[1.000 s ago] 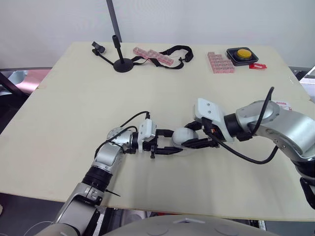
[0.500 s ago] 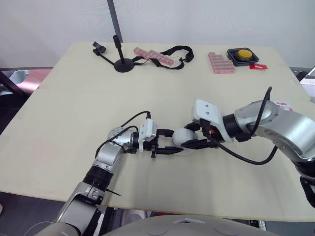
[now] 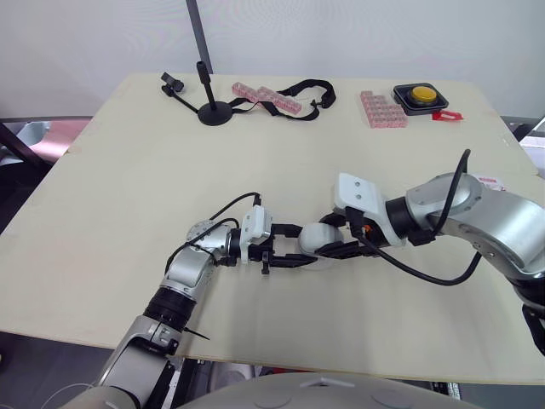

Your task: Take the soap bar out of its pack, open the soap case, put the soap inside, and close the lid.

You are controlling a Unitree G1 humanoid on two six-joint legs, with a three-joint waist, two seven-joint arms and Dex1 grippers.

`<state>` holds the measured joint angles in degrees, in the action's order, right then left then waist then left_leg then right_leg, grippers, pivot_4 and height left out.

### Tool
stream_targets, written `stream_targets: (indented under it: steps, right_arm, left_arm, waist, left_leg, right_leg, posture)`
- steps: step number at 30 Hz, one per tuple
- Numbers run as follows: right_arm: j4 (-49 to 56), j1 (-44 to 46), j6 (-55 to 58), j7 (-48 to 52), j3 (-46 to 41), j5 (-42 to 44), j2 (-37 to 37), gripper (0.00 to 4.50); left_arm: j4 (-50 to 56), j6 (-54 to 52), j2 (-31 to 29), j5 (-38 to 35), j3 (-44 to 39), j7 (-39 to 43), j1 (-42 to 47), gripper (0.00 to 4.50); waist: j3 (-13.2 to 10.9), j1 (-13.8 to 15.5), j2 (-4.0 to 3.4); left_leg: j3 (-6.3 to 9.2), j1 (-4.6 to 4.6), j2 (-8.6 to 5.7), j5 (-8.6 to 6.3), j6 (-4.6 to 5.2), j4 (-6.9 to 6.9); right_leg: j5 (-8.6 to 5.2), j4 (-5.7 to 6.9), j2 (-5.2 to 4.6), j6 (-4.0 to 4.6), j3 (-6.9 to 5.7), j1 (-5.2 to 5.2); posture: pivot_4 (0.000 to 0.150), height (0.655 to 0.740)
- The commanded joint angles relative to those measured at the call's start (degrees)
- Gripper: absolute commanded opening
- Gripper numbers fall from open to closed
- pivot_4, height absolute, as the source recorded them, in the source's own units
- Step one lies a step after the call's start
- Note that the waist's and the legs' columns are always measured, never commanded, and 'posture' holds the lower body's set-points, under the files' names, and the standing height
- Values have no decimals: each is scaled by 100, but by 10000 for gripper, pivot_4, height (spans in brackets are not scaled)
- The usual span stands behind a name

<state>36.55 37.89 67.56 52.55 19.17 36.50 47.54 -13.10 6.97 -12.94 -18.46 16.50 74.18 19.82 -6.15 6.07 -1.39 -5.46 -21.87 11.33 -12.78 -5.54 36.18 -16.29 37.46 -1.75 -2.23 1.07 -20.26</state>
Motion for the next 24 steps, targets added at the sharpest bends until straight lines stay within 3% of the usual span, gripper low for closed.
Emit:
stream_targets:
  steps: [1, 16, 17, 22, 24]
  right_arm:
    - [100, -13, 96, 53, 227, 46, 32, 19661]
    - [-65, -230, -73, 107, 398, -111, 143, 19661]
    - [-72, -242, -71, 98, 379, -96, 122, 27661]
    - [-85, -232, -196, 54, 323, -163, 56, 42675]
    - [-100, -203, -216, 42, 308, -179, 53, 44535]
  left_arm:
    - [45, -2, -14, 18, -55, -122, 12, 18726]
    - [83, -10, -18, 18, -32, -139, -14, 18726]
    - [84, -7, -19, 19, -30, -138, -16, 18726]
    - [98, -19, -24, 12, -22, -142, -19, 18726]
    - [103, -20, -19, 16, -6, -149, -29, 18726]
  waist:
    - [0, 0, 0]
    - [3, 1, 3]
    - [3, 1, 3]
    - [7, -1, 9]
    - [5, -1, 6]
  left_leg:
    - [0, 0, 0, 0, 0, 0]
    - [-3, 29, 0, -1, -2, -12]
    - [-4, 31, 0, -1, -2, -13]
    - [-7, 35, -1, 0, -3, -20]
    - [-7, 28, -2, 1, -4, -20]
  right_leg:
    - [0, 0, 0, 0, 0, 0]
    - [0, -11, -2, 0, 1, 24]
    - [0, -13, -2, 0, 2, 25]
    - [0, -15, -1, 0, 3, 27]
    - [0, -15, -2, 0, 4, 19]
  posture:
    - [1500, 7395]
    - [1500, 7395]
    - [1500, 7395]
    - [1500, 7395]
    - [1500, 7395]
